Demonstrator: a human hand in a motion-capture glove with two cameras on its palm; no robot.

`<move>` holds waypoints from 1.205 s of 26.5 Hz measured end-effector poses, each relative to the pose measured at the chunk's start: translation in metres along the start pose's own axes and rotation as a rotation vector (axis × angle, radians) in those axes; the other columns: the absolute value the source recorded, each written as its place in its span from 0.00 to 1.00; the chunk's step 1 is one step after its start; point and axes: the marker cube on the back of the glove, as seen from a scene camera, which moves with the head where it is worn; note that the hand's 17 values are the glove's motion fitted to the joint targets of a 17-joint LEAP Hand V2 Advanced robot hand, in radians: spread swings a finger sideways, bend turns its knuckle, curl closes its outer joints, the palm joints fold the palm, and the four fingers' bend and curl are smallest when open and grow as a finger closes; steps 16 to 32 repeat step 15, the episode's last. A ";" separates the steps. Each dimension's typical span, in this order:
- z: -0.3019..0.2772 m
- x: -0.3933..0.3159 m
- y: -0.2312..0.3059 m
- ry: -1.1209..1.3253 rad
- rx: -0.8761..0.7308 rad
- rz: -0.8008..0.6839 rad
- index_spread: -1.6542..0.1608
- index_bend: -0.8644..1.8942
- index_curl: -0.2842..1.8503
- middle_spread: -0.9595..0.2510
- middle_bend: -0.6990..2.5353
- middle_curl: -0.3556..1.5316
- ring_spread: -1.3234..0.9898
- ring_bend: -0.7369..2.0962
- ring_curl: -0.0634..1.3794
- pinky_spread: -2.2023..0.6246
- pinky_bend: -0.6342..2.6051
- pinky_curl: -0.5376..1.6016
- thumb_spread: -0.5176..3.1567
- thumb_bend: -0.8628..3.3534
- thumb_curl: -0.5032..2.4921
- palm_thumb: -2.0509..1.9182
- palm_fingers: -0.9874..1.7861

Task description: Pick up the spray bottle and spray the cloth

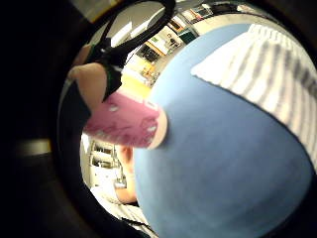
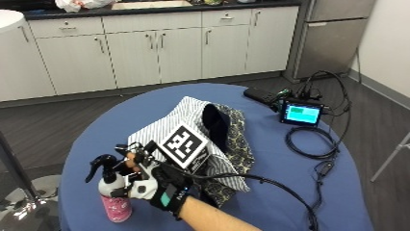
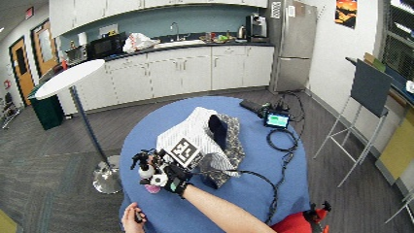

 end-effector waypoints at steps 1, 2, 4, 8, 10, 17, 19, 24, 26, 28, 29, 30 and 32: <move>-0.008 -0.003 0.006 0.024 -0.001 0.005 0.72 0.29 0.18 0.69 0.32 0.43 0.53 0.45 0.33 0.80 0.33 0.44 0.39 0.19 0.35 0.76 0.59; -0.016 -0.006 0.011 0.057 -0.007 0.009 0.72 0.30 0.17 0.69 0.32 0.43 0.53 0.45 0.33 0.80 0.34 0.44 0.39 0.20 0.34 0.76 0.58; -0.029 -0.011 0.021 0.143 -0.032 0.000 0.71 0.31 0.17 0.70 0.32 0.43 0.53 0.45 0.33 0.80 0.34 0.44 0.39 0.20 0.34 0.75 0.58; -0.051 -0.020 0.042 0.414 -0.096 -0.041 0.72 0.34 0.17 0.71 0.32 0.42 0.54 0.45 0.32 0.80 0.34 0.44 0.39 0.20 0.34 0.75 0.58; -0.057 -0.025 0.058 0.539 -0.118 -0.051 0.72 0.35 0.18 0.71 0.33 0.42 0.54 0.44 0.31 0.80 0.34 0.43 0.40 0.20 0.33 0.75 0.60; -0.062 -0.030 0.093 0.739 -0.157 -0.090 0.72 0.36 0.20 0.72 0.33 0.42 0.54 0.43 0.31 0.80 0.32 0.43 0.40 0.20 0.33 0.74 0.62; -0.062 -0.030 0.093 0.739 -0.157 -0.090 0.72 0.36 0.20 0.72 0.33 0.42 0.54 0.43 0.31 0.80 0.32 0.43 0.40 0.20 0.33 0.74 0.62; -0.062 -0.030 0.093 0.739 -0.157 -0.090 0.72 0.36 0.20 0.72 0.33 0.42 0.54 0.43 0.31 0.80 0.32 0.43 0.40 0.20 0.33 0.74 0.62; -0.062 -0.030 0.093 0.739 -0.157 -0.090 0.72 0.36 0.20 0.72 0.33 0.42 0.54 0.43 0.31 0.80 0.32 0.43 0.40 0.20 0.33 0.74 0.62; -0.062 -0.030 0.093 0.739 -0.157 -0.090 0.72 0.36 0.20 0.72 0.33 0.42 0.54 0.43 0.31 0.80 0.32 0.43 0.40 0.20 0.33 0.74 0.62; -0.062 -0.030 0.093 0.739 -0.157 -0.090 0.72 0.36 0.20 0.72 0.33 0.42 0.54 0.43 0.31 0.80 0.32 0.43 0.40 0.20 0.33 0.74 0.62; -0.062 -0.030 0.093 0.739 -0.157 -0.090 0.72 0.36 0.20 0.72 0.33 0.42 0.54 0.43 0.31 0.80 0.32 0.43 0.40 0.20 0.33 0.74 0.62; -0.062 -0.030 0.093 0.739 -0.157 -0.090 0.72 0.36 0.20 0.72 0.33 0.42 0.54 0.43 0.31 0.80 0.32 0.43 0.40 0.20 0.33 0.74 0.62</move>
